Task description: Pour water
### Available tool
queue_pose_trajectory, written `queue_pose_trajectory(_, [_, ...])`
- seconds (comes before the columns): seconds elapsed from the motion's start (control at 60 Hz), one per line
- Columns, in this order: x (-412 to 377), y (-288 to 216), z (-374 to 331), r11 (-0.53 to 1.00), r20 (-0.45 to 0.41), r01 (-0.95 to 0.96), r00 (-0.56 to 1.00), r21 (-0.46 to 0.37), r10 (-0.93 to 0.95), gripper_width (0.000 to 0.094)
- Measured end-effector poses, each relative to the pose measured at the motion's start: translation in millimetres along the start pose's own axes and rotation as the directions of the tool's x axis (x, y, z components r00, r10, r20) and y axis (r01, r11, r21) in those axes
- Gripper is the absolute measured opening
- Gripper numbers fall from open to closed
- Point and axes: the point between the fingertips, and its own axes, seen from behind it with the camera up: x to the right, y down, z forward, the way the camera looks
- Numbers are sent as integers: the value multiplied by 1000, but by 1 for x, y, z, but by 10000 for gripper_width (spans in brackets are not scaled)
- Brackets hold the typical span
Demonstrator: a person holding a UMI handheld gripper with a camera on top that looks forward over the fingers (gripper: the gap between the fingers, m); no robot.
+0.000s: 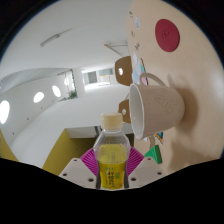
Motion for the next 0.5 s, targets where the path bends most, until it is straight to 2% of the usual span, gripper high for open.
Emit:
queue_pose_trajectory(0.067, [-2,12,-17,999,-5,-25,1000,-39,25,317])
queue_pose_trajectory(0.083, [-6,13,-39,998,-10,-33,999,-55,32,316])
queue_pose_trajectory(0.133, [-12,41,-44,993,7,-10,1000,-115,11,317])
queue_pose_trajectory(0.183, [-30,55,-68,978,62,112,993,-175,-103,319])
queue_pose_trajectory(0.217, [-47,53,-86,956,106,233,970,-176,-217,318])
queue_pose_trajectory(0.25, [-78,38,-111,916,161,377,921,-133,-356,319])
queue_pose_trajectory(0.267, [-86,32,-99,889,173,449,886,-94,-430,319])
queue_pose_trajectory(0.333, [-143,-19,-137,662,175,742,641,105,-747,319])
queue_pose_trajectory(0.367, [-165,-43,-168,506,137,840,488,194,-862,319])
queue_pose_trajectory(0.417, [-179,-89,-184,304,17,919,310,252,-951,317])
queue_pose_trajectory(0.5, [-173,-155,-227,29,-145,975,62,220,-988,316])
